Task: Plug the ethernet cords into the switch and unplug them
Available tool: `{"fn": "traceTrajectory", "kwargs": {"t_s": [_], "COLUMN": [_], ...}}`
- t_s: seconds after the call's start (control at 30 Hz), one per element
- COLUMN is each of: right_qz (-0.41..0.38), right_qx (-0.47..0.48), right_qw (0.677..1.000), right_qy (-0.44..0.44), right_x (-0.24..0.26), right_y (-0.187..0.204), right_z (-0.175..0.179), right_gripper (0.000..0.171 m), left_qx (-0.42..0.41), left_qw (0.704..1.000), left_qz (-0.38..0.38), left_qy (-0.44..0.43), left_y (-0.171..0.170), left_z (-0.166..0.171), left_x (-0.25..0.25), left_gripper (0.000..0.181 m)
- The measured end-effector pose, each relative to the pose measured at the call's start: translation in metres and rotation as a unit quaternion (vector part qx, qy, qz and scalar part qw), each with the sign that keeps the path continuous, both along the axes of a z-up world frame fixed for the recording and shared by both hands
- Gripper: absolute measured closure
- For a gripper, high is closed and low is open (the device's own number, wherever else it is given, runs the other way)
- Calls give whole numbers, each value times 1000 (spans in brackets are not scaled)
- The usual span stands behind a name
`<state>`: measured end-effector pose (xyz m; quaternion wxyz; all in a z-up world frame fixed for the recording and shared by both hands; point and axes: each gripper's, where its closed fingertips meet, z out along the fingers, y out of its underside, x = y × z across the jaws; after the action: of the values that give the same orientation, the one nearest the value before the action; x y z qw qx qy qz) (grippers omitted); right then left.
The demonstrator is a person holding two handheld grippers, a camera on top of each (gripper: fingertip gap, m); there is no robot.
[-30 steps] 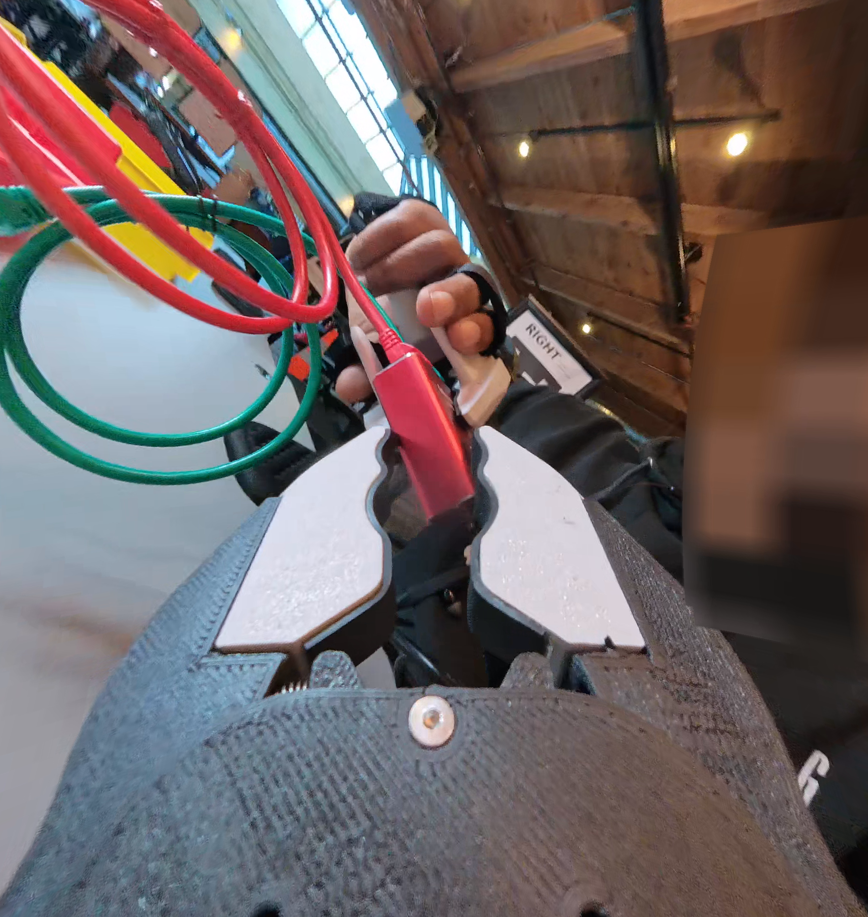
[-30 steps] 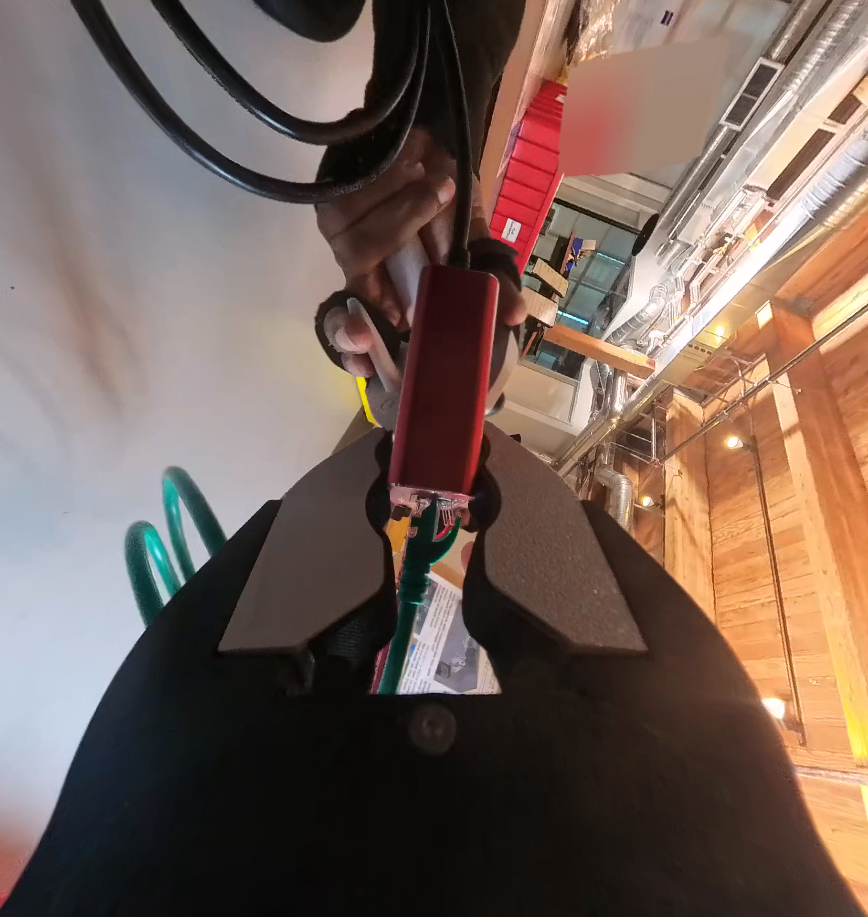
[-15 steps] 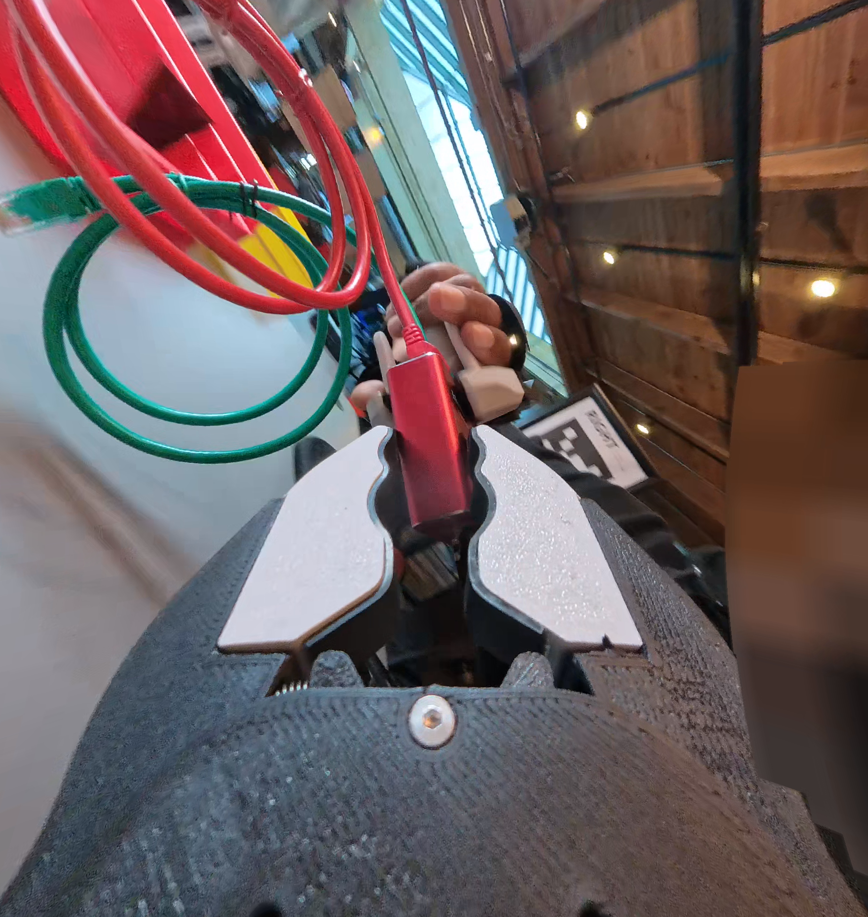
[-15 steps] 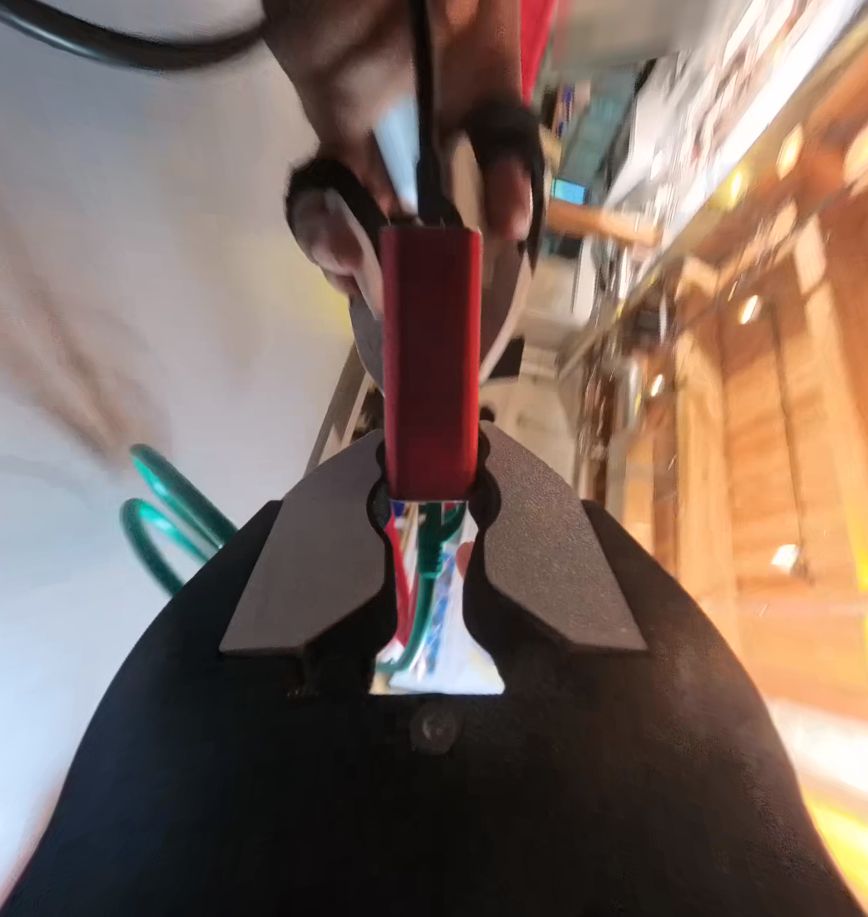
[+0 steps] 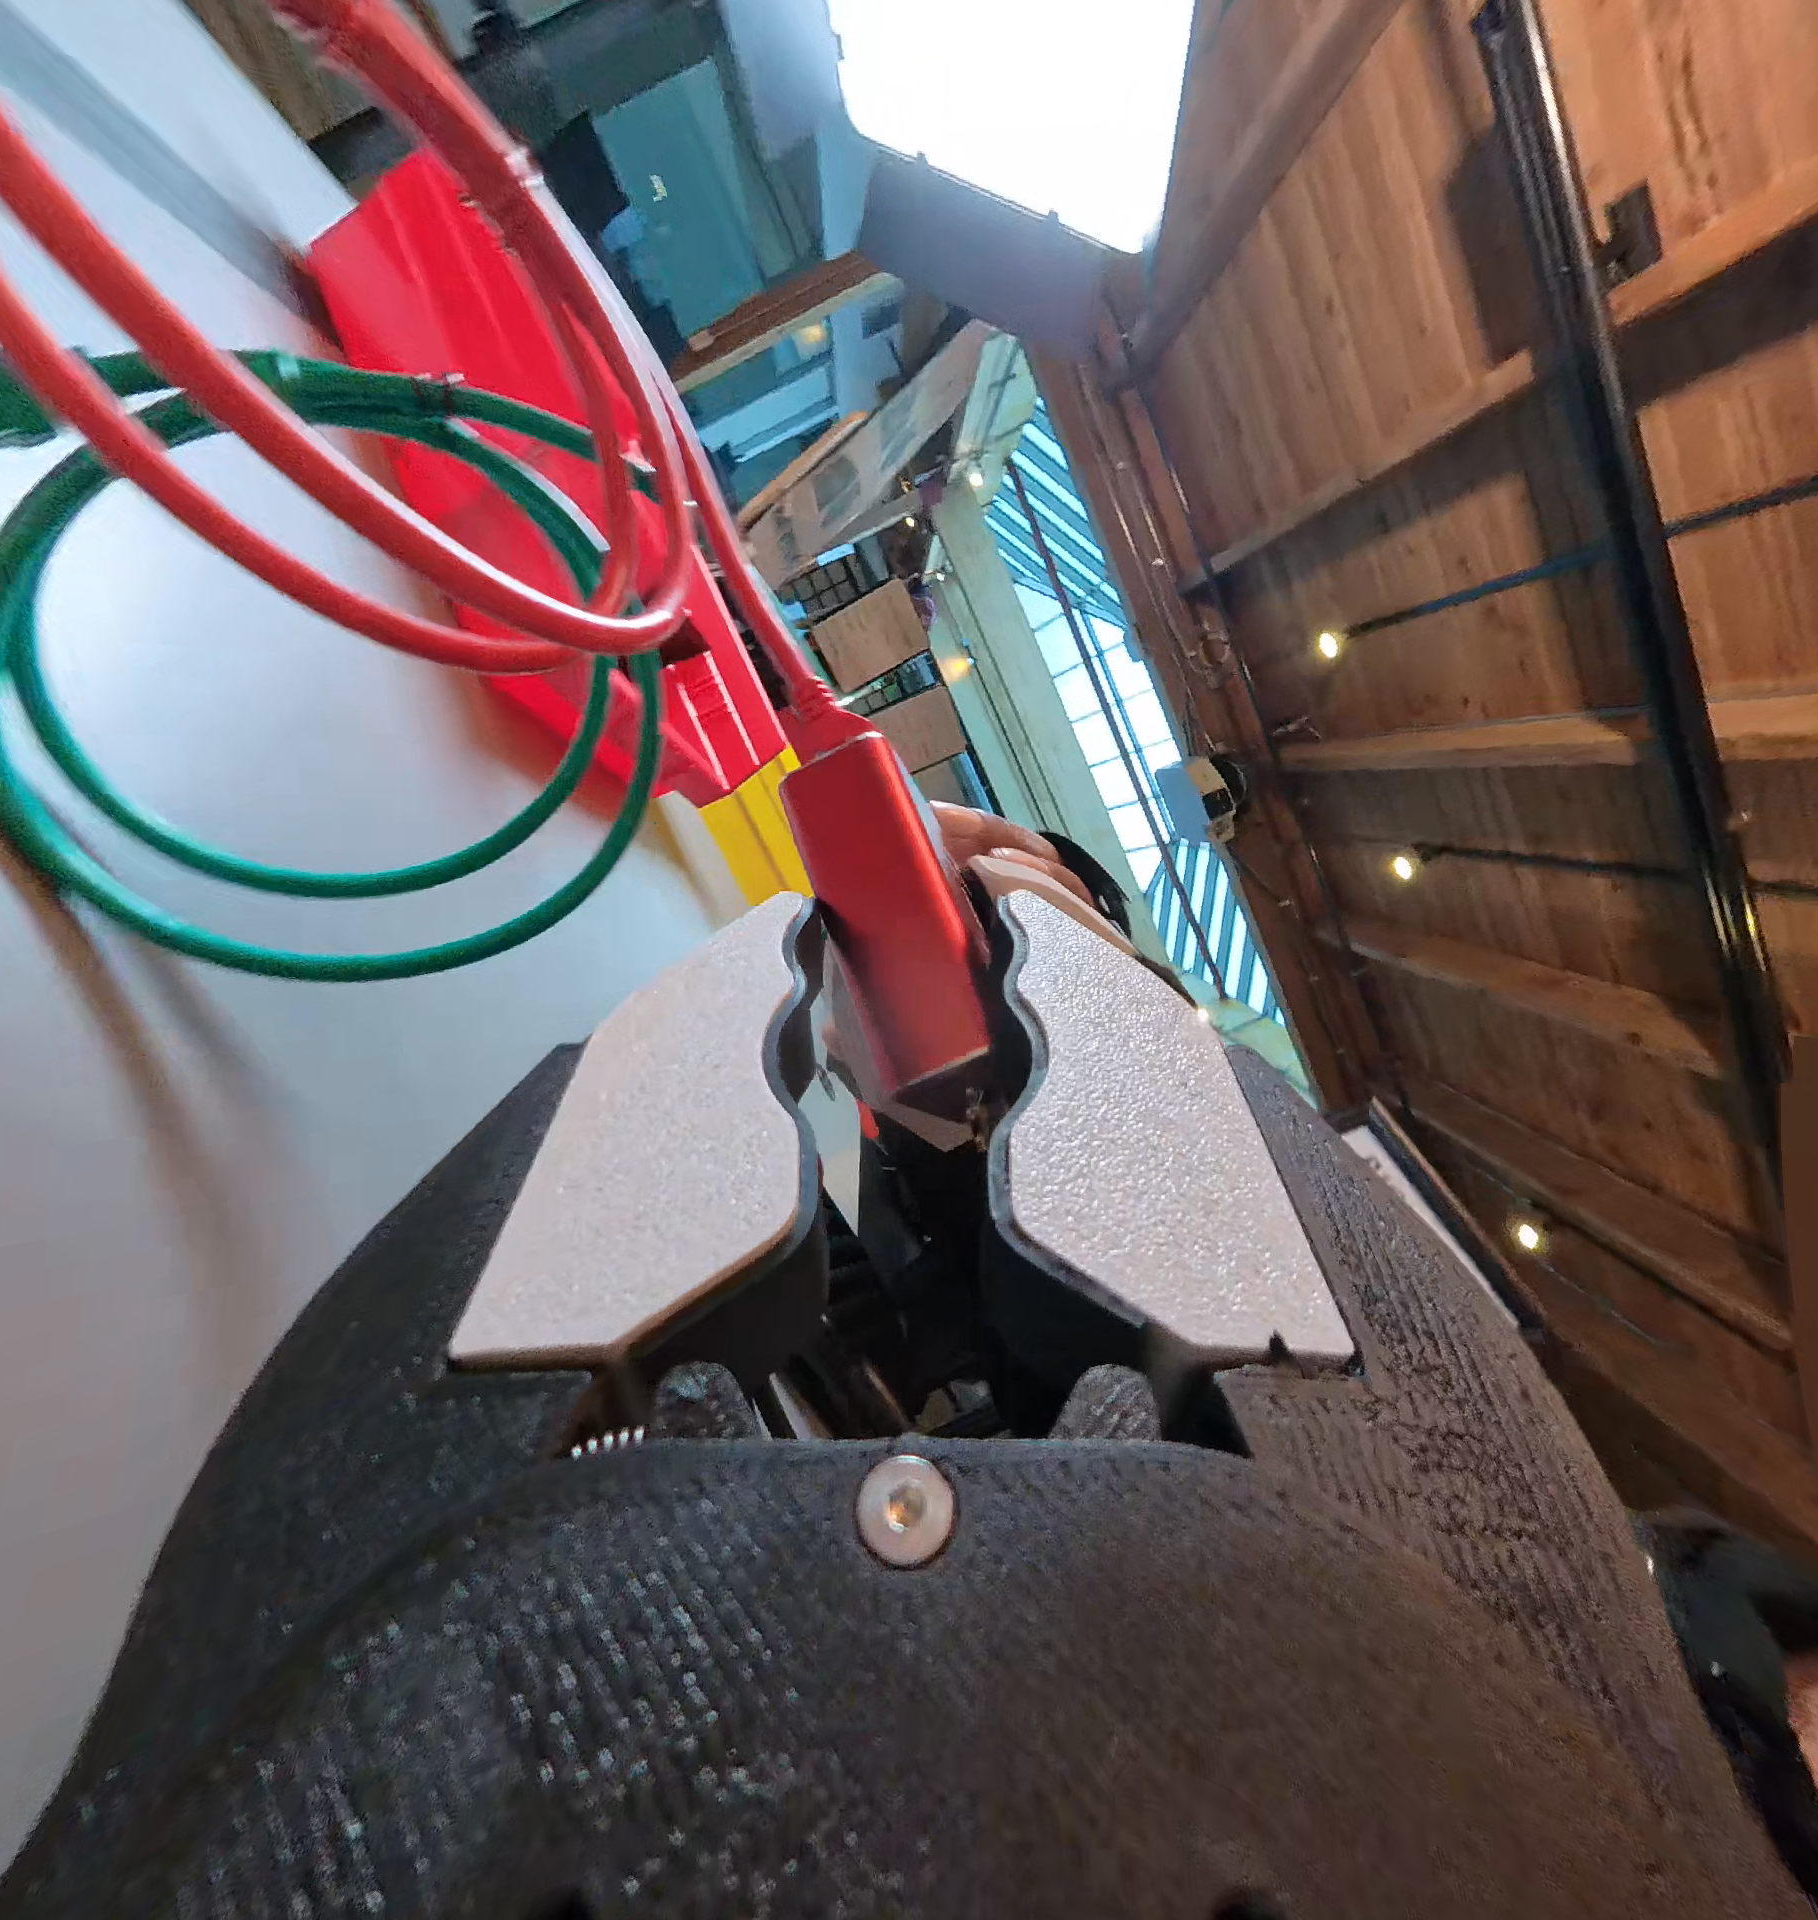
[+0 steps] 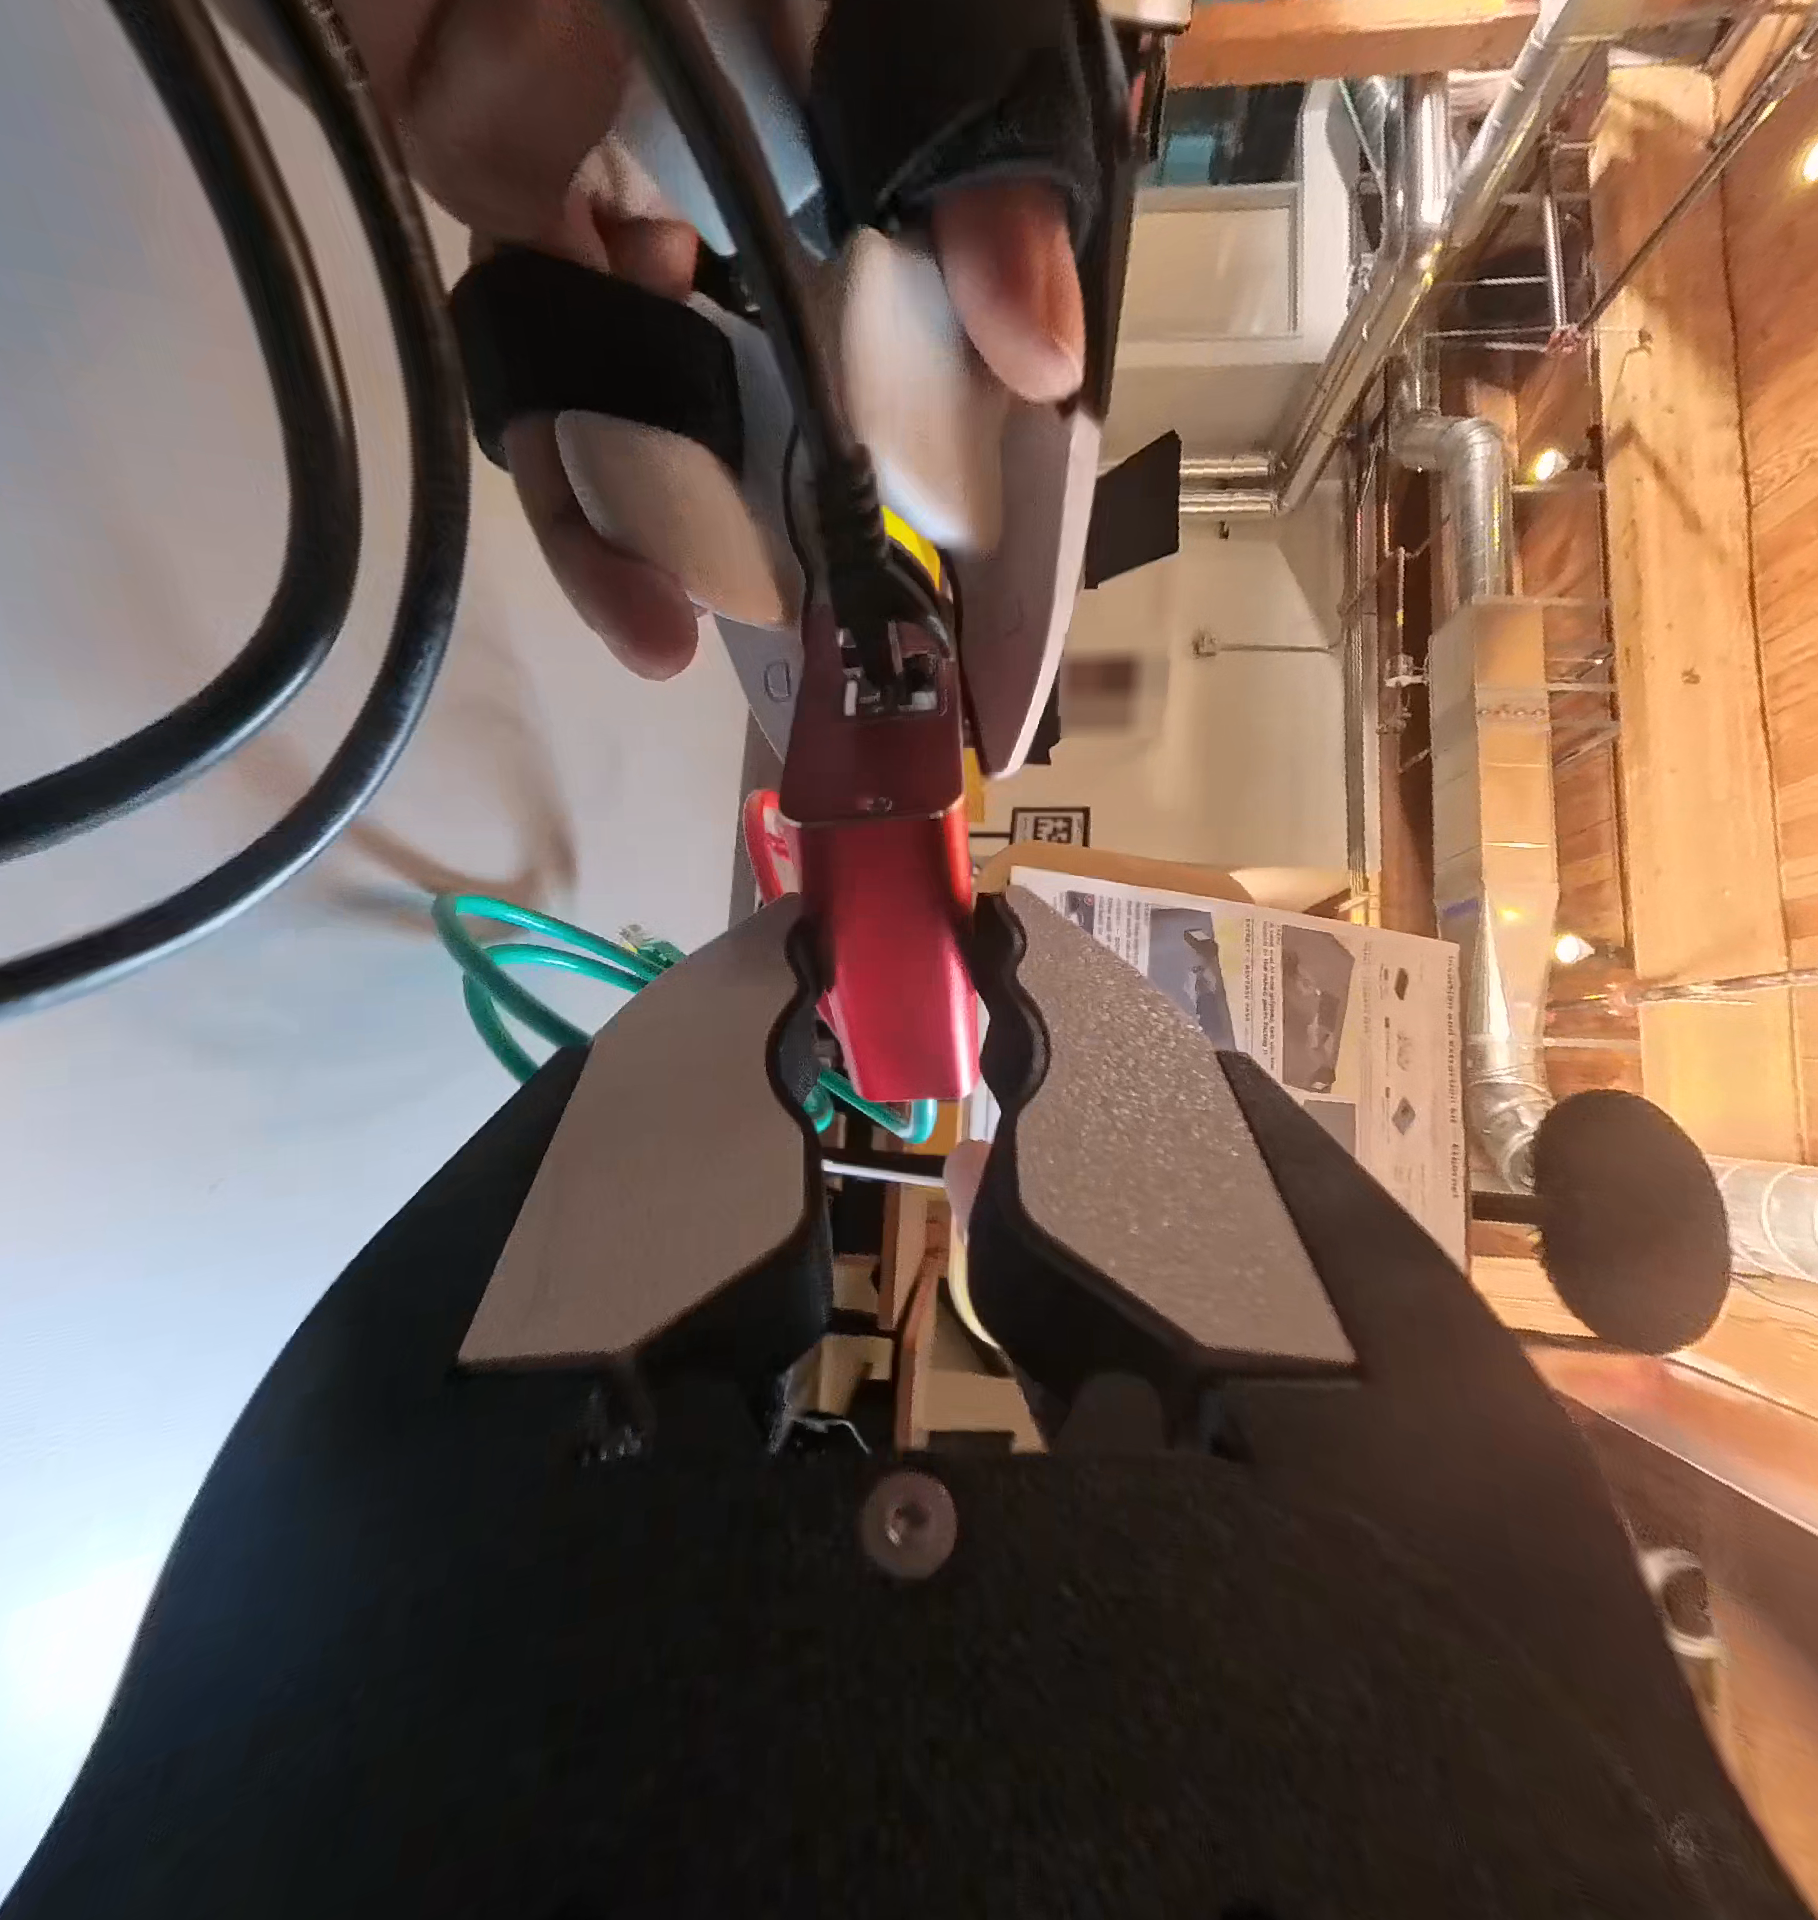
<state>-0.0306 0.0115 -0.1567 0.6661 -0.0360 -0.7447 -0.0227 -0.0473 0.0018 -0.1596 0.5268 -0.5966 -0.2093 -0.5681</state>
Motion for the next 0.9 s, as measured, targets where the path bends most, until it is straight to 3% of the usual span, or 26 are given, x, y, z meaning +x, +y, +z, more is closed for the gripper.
{"fn": "traceTrajectory", "kwargs": {"t_s": [0.07,0.17,0.3,0.37,0.53,0.63,0.77,0.9], "right_qz": [3,-14,-66,-97,-178,-215,-238,-201], "right_qx": [-29,-94,-210,-266,-368,-418,-444,-466], "right_qw": [1000,995,975,958,911,881,861,859], "right_qy": [-2,4,28,34,52,56,62,61], "right_x": [3,12,38,52,86,101,106,85], "right_y": [3,26,81,115,211,271,337,366], "right_z": [11,39,94,125,200,222,211,184], "right_gripper": [144,144,144,143,144,144,145,145], "left_qx": [40,87,81,71,66,53,42,26], "left_qw": [998,972,893,861,851,850,848,847], "left_qz": [6,72,157,182,206,197,179,166], "left_qy": [52,208,415,469,478,486,497,504], "left_y": [-6,-18,-33,-38,-37,-30,-20,-11], "left_z": [14,33,39,39,35,22,6,-6], "left_x": [-1,-23,-55,-64,-74,-73,-65,-62], "left_gripper": [150,143,138,140,147,147,148,149]}}
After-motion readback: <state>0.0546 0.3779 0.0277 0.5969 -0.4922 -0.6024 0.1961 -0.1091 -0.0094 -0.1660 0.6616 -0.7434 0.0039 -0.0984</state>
